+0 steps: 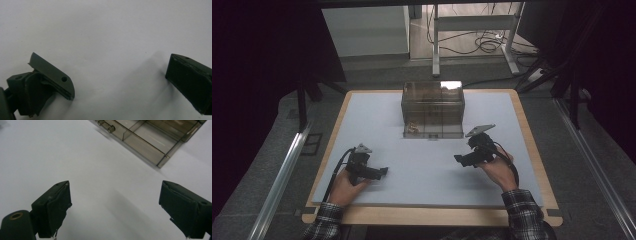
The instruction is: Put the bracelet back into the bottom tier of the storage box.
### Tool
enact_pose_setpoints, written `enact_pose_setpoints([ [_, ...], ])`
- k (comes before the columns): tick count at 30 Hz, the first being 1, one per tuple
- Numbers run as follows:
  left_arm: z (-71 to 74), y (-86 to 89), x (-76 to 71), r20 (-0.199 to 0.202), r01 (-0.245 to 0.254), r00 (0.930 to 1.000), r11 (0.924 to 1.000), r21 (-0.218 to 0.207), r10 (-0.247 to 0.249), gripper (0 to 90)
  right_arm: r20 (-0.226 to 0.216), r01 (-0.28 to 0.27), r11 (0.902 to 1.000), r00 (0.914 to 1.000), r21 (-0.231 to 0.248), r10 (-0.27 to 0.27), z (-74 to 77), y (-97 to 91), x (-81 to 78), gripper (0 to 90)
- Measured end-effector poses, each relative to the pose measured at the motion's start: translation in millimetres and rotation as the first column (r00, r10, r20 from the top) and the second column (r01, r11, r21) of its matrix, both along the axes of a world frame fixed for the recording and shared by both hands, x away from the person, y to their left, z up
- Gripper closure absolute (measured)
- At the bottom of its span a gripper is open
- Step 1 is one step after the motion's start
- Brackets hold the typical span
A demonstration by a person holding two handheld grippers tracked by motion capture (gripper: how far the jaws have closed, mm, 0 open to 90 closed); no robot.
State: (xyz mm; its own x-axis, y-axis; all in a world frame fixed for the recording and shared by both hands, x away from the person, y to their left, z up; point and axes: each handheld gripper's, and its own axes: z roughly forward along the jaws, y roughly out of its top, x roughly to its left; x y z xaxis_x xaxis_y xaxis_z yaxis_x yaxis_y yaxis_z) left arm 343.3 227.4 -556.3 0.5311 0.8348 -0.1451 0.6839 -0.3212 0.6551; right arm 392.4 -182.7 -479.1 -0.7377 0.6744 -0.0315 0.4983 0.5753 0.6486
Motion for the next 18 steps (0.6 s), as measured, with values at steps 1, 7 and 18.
enact_pose_setpoints([
  [1, 0.0, 0.0, 0.0, 0.000, -0.001, 1.0000, 1.0000, 0.000, 0.001, 0.0, 0.001, 0.001, 1.0000, 1.0000, -0.005, -0.001, -0.5, -2.1, -1.0, 9.5],
  [7, 0.0, 0.0, 0.0, 0.000, 0.001, 1.0000, 1.0000, 0.000, -0.001, 0.0, 0.002, 0.015, 0.9998, 0.9999, -0.015, -0.015, -3.5, -14.4, -7.2, 7.8],
  [18, 0.0, 0.0, 0.0, 0.000, 0.001, 1.0000, 1.0000, 0.000, -0.001, 0.0, -0.005, 0.031, 0.9991, 0.9995, -0.027, -0.032, -13.7, -38.4, -19.9, 2.4],
])
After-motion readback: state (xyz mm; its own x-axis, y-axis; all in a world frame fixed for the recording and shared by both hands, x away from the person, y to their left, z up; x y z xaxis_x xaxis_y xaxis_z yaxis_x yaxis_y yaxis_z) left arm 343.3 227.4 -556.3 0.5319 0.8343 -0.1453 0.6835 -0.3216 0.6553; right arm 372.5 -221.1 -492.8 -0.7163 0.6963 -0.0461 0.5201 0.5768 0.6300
